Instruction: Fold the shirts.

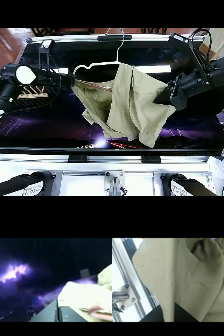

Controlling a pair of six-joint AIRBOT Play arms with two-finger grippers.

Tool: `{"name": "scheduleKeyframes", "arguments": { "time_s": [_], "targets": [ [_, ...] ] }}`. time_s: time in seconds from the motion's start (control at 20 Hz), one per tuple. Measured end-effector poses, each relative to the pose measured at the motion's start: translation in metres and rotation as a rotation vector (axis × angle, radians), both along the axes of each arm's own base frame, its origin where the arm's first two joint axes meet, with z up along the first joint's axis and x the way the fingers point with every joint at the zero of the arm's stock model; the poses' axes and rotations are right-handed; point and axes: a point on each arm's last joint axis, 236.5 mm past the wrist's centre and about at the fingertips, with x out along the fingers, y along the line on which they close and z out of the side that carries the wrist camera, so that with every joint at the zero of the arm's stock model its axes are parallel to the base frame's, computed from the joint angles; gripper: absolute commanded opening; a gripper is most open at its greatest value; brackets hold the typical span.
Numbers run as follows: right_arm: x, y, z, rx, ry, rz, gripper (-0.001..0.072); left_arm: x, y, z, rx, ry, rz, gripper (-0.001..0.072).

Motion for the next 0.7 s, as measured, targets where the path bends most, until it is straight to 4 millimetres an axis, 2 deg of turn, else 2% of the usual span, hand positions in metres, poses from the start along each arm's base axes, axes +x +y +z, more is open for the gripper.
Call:
{"name": "scheduleKeyframes", "arguments": {
  "time_s": [0.2, 0.45, 0.55, 0.7],
  "targets": [
    [0.001, -0.004, -0.002, -0.018, 0.003, -0.011, 0.0046, 0.004, -0.005, 0.032, -0.052, -0.06, -0.018, 0.0042],
    [0.001, -0.007, -0.004, -0.034, 0.005, -0.017, 0.0046, 0.0, -0.001, 0.057, -0.079, -0.09, -0.025, 0.0042],
    [0.002, -0.01, -0.006, -0.048, 0.005, -0.023, 0.0046, -0.004, -0.008, 0.079, -0.119, -0.129, -0.043, 0.0042],
    [0.004, -0.016, -0.011, -0.081, 0.01, -0.042, 0.0046, -0.011, -0.026, 0.136, -0.227, -0.249, -0.079, 0.0042]
  ]
}}
